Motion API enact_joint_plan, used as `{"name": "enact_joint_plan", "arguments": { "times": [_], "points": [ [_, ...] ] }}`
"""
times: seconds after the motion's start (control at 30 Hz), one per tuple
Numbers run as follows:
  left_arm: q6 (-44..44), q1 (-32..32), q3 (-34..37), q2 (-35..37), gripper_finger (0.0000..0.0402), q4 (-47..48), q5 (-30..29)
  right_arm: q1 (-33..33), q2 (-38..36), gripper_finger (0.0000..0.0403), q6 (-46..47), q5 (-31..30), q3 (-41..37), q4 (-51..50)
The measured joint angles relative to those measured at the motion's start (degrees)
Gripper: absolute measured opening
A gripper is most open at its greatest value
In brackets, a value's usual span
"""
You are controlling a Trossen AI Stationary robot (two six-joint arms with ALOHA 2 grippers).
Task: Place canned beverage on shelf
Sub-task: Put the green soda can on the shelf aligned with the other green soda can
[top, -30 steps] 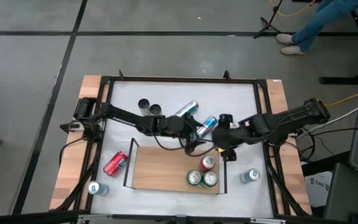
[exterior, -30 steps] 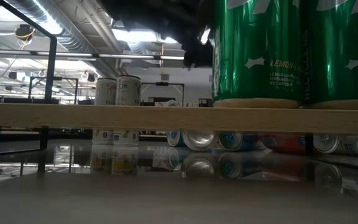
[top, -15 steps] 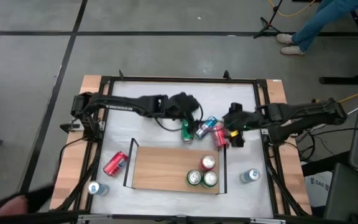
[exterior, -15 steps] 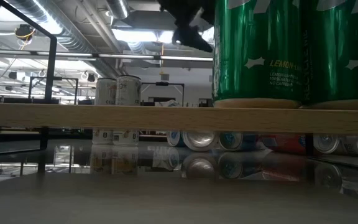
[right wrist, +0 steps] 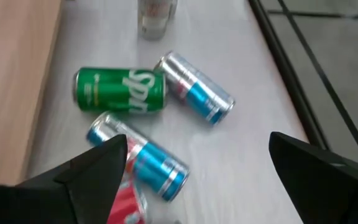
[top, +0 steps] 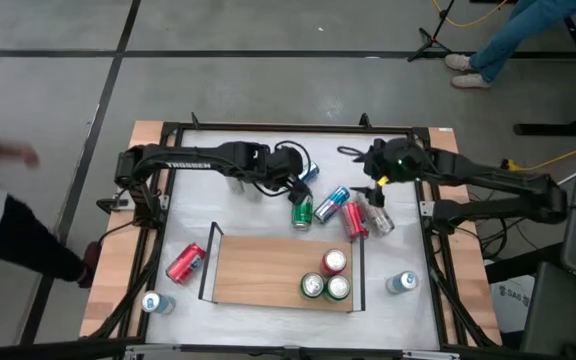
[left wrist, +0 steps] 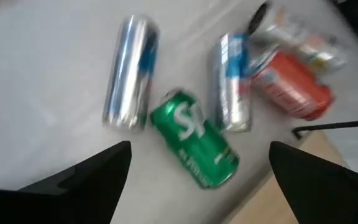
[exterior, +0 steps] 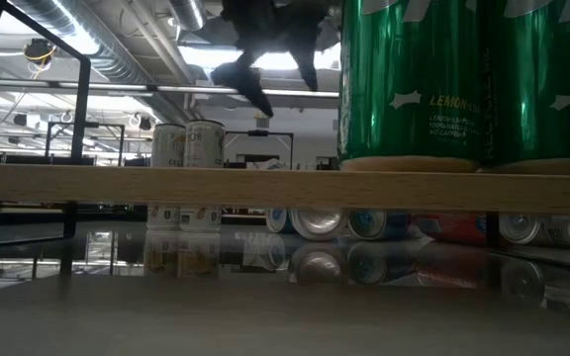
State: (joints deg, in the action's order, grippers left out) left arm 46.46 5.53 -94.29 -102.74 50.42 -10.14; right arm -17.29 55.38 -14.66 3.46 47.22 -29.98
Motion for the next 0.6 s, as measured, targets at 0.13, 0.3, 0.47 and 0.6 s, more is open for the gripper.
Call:
{"name": "enact_joint_plan", "arguments": {
  "times": [0.13,0.3,0.47,0.6],
  "points": [
    [6.8,-0.4,3.1,0.1,0.0377,-1.2,2.2,-3.2,0.7,0.0383,-0.9,3.7,-1.3,4.5],
    [14.2,-1.3,6.8,0.0,0.0377,-3.9,2.3,-4.6,1.8,0.0383,-0.9,4.1,-2.0,7.0],
    [18.9,-2.3,10.6,0.0,0.0377,-11.0,2.2,-4.5,3.1,0.0383,-0.9,4.2,-2.1,7.1],
    [21.1,-2.7,13.9,0.0,0.0377,-16.7,1.9,-4.5,4.5,0.0383,-1.1,4.8,-2.1,7.2]
  ]
}}
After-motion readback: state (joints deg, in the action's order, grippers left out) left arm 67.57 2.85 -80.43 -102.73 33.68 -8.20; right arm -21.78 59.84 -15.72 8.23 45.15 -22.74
